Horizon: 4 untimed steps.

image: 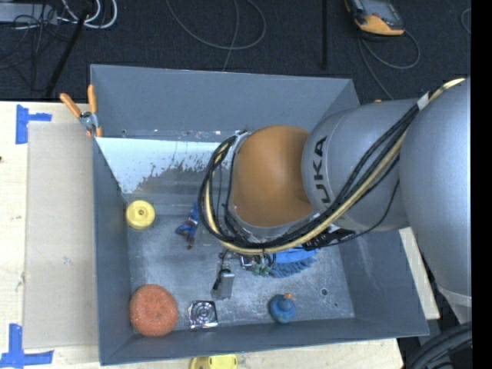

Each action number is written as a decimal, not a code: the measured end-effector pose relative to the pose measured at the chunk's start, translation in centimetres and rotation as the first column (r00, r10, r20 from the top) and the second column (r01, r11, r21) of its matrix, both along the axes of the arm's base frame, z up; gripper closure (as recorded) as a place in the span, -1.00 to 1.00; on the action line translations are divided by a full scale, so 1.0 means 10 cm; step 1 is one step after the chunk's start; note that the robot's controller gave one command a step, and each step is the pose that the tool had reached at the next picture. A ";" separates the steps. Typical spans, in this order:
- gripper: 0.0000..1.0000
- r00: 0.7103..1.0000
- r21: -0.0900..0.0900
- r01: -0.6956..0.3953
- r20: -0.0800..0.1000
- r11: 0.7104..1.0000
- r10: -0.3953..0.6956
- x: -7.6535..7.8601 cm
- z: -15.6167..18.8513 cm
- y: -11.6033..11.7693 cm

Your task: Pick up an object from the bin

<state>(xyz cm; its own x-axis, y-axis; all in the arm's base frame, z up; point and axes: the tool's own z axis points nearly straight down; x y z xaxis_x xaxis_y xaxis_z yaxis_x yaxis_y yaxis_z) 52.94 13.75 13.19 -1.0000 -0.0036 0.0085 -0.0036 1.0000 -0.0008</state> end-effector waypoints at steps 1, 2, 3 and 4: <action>-1.00 1.000 0.001 0.003 0.007 1.000 -0.003 0.02 0.04 -0.01; -1.00 1.000 0.003 -0.027 0.007 1.000 0.027 0.03 -0.03 -0.39; -1.00 0.995 -0.004 -0.103 0.003 0.995 0.103 0.37 0.22 -0.66; -1.00 0.998 0.002 -0.070 0.012 0.998 0.069 0.41 0.26 -0.78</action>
Offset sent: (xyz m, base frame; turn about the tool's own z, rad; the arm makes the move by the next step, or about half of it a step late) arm 0.0089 -0.1320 -0.0187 -0.0618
